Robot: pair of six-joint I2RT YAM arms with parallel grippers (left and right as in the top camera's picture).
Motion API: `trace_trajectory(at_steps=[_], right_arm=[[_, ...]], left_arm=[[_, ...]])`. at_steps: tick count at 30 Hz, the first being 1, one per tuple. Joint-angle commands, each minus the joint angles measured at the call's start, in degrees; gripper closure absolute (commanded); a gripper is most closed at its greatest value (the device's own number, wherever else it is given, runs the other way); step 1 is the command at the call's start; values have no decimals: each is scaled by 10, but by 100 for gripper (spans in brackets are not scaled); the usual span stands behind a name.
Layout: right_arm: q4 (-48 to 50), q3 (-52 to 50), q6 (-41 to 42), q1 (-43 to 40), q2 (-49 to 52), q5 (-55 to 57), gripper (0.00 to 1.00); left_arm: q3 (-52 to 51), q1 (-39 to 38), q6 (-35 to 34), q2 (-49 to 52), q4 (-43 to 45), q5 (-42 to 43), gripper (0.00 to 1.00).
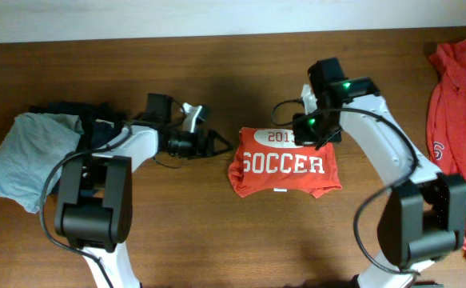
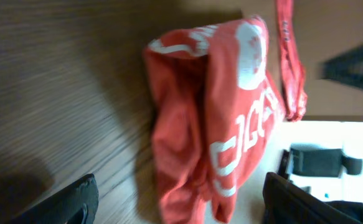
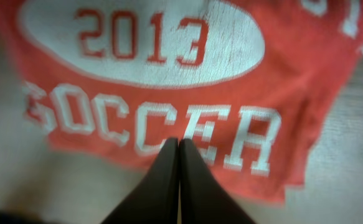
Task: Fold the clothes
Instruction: 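Grasp the shirt's left and right top corners with both grippers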
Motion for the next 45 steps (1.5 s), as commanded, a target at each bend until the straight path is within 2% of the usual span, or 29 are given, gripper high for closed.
trace_trajectory(at_steps=[1,2,3,13,18,25,30,36,41,45], right_arm=[[19,-32,-8,-2,25,-10,96],[26,-40,-8,-2,31,-10,96],[31,-47,-8,-2,34,-10,96],[73,-82,-3,-2,76,-12,96],[73,-82,-3,-2,78,-12,96],[73,-82,-3,-2,78,-12,96],[73,-82,-3,-2,78,-12,96],[73,-82,-3,-2,78,-12,96],[73,-82,-3,-2,78,-12,96],[73,-82,-3,-2,78,-12,96]], left_arm=[[3,-16,-45,14,6,22,15],[3,-21,-54,17,6,10,13],[3,-26,-66,22,7,-1,7],[3,-59,-194,61,24,-56,6],[3,-84,-229,80,49,-52,7],[3,-127,-231,84,51,-50,9],[3,-132,-231,84,54,-50,26],[3,-133,-231,84,69,-31,28],[3,-133,-231,84,108,9,44],[3,-133,-219,84,148,53,49]])
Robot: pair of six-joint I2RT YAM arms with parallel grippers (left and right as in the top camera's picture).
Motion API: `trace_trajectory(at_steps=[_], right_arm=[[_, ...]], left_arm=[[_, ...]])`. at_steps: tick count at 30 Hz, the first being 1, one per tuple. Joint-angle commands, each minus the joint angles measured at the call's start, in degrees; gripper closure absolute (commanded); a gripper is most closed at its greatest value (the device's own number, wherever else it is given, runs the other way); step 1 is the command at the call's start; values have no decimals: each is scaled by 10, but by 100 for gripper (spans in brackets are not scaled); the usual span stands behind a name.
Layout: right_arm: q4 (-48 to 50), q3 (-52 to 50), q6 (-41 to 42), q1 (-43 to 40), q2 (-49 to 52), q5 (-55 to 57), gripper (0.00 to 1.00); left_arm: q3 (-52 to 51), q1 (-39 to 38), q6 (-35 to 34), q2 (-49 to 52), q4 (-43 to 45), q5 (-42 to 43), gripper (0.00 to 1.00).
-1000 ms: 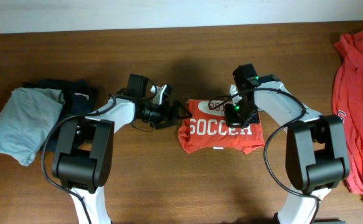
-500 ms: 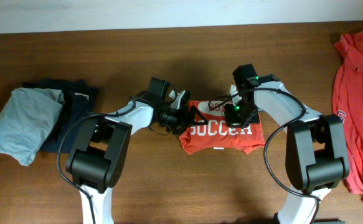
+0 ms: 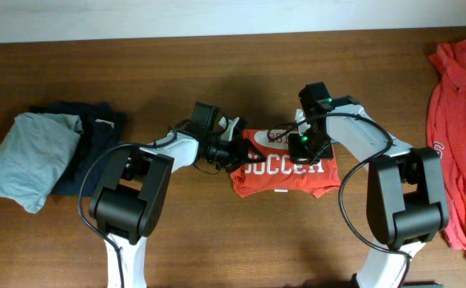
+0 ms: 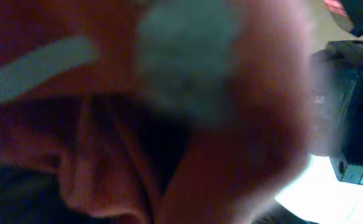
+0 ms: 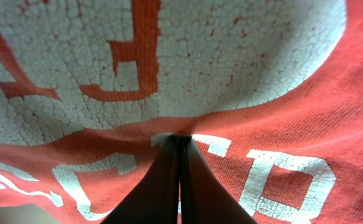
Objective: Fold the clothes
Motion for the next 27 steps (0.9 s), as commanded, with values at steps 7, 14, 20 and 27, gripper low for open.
trace_trajectory(at_steps=[7,14,20,27], right_arm=[[-1,-3,-3,-2,10,-7,96],[-47,13,-5,-4,-15,9,96],[-145,82,-4,-11,-87,62,96],[-177,128,-4,-12,-146,67,96]], left_arm=[[-7,-4,57,14,54,99,91],[-7,-2,57,7,47,99,99],[-7,21,114,-81,-12,18,99],[-7,90,158,-239,-108,-89,99]])
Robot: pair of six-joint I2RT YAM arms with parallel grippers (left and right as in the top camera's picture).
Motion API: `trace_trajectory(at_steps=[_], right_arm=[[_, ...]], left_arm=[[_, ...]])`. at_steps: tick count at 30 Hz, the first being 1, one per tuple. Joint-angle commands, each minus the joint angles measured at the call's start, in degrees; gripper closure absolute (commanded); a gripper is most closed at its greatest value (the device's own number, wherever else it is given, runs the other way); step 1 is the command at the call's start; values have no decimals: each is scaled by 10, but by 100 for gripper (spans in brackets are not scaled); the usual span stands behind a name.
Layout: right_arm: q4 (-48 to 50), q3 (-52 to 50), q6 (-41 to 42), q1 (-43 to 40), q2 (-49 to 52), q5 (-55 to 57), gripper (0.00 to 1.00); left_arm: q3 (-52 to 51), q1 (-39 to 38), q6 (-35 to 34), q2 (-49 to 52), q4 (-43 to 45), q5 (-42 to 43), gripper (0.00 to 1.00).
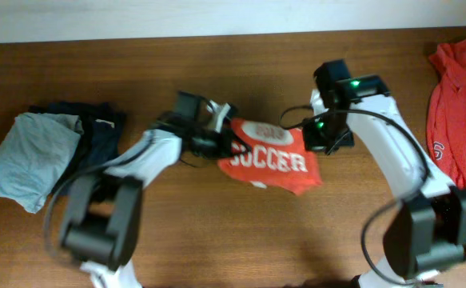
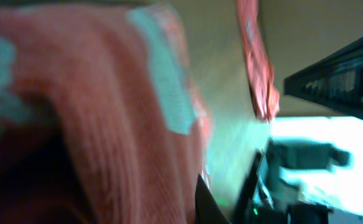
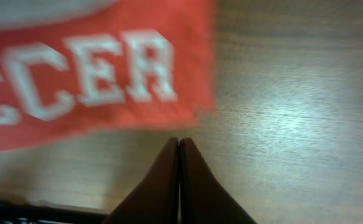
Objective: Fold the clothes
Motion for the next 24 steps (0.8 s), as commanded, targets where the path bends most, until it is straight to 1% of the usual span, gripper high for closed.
trace_trajectory(at_steps=[1,3,8,15,18,24], right_arm=[[-4,15,-4,-5,-31,14,96],[-4,16,-4,-4,-38,14,96],[-7,16,-4,-4,-38,14,96],[-7,16,-4,-3,-38,13,96],[-9,16,-4,-3,-38,13,96],[-11,16,-4,-3,-38,11,96]], left_arm=[[4,50,37,-99,-16,-52,99],[4,91,34,-139,-36,-52,100],[4,176,14,-177,-63,-66,99],[4,307,4,-193,-62,-75,99],[4,366,19,-193,-59,-75,100],[4,463,21,-200,-46,-31,99]])
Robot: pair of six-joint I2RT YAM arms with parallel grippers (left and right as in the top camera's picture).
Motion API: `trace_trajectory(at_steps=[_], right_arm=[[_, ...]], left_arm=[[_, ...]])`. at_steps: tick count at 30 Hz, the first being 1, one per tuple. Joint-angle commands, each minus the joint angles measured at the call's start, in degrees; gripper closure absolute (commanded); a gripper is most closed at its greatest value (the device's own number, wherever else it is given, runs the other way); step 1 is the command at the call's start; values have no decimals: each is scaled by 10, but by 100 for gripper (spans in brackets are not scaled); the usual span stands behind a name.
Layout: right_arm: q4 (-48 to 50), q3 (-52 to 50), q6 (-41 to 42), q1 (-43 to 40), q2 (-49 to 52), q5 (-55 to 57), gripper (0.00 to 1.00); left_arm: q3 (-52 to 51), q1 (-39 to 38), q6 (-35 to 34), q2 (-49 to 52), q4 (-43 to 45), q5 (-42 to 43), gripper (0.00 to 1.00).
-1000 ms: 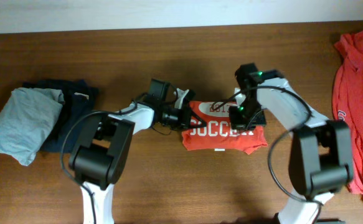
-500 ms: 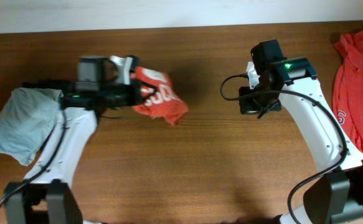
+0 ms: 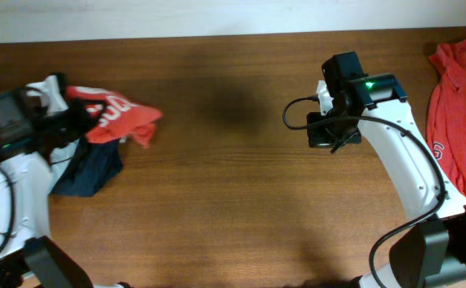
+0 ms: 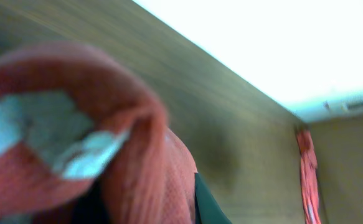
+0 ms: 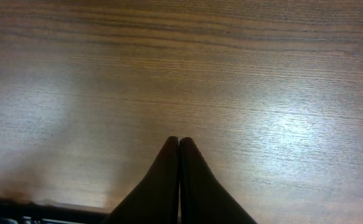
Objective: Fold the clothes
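Observation:
The red SOCCER shirt [image 3: 114, 114] hangs bunched at the far left over the stacked clothes, and my left gripper [image 3: 71, 112] is shut on it. In the left wrist view the red cloth [image 4: 125, 155] fills the lower left and hides most of the jaws; only one dark finger [image 4: 207, 205] shows. At the right of the middle, my right gripper [image 3: 332, 138] hovers over bare wood. Its fingertips [image 5: 179, 142] are pressed together with nothing between them.
Under the shirt lies a dark blue garment [image 3: 93, 164], with a sliver of grey cloth at the left edge. An unfolded red garment [image 3: 455, 104] lies along the right edge. The wooden table [image 3: 233, 200] spans the view.
The shirt was left of the table's middle in my left gripper; now it is at the far left above the stacked clothes. The right gripper stays shut, now over bare wood.
The folded shirt lay flat mid-table, left gripper open to its left, right gripper shut above its top edge. Then both grippers were at the shirt, the right pressing on it. Later the shirt was further left in the left gripper. Now it hangs over the left stack.

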Motion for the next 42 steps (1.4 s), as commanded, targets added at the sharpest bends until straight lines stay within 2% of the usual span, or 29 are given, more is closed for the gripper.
trace_trajectory(at_steps=[1,8,13,17,22,28,32,34,35,39,40,42], right_arm=[[-1,7,-4,-3,-5,7,96],[-7,7,-4,-3,-5,7,96],[-7,7,-4,-3,-5,7,96],[-7,7,-4,-3,-5,7,96],[-7,7,-4,-3,-5,7,96],[-6,7,-4,-3,-5,7,96],[-6,7,-4,-3,-5,7,96],[-6,7,-4,-3,-5,7,96],[-6,7,-4,-3,-5,7,96],[-7,7,-4,-3,-5,7,96],[-7,7,-4,-3,-5,7,96],[-9,7,-4,-3,-5,7,96]], left_arm=[[3,50,9,-33,3,42,99],[3,150,-5,-57,-43,7,99],[3,215,52,-57,-98,6,100],[3,249,61,-57,-126,-22,100],[3,266,86,-57,-146,-89,100],[2,266,86,-54,-151,-174,99],[1,266,56,-46,-167,-219,99],[1,266,26,-41,-181,-255,89],[1,266,13,-39,-188,-268,73],[1,266,-7,-38,-198,-269,40],[1,266,-11,-39,-200,-269,34],[1,267,-11,-44,-206,-270,31]])
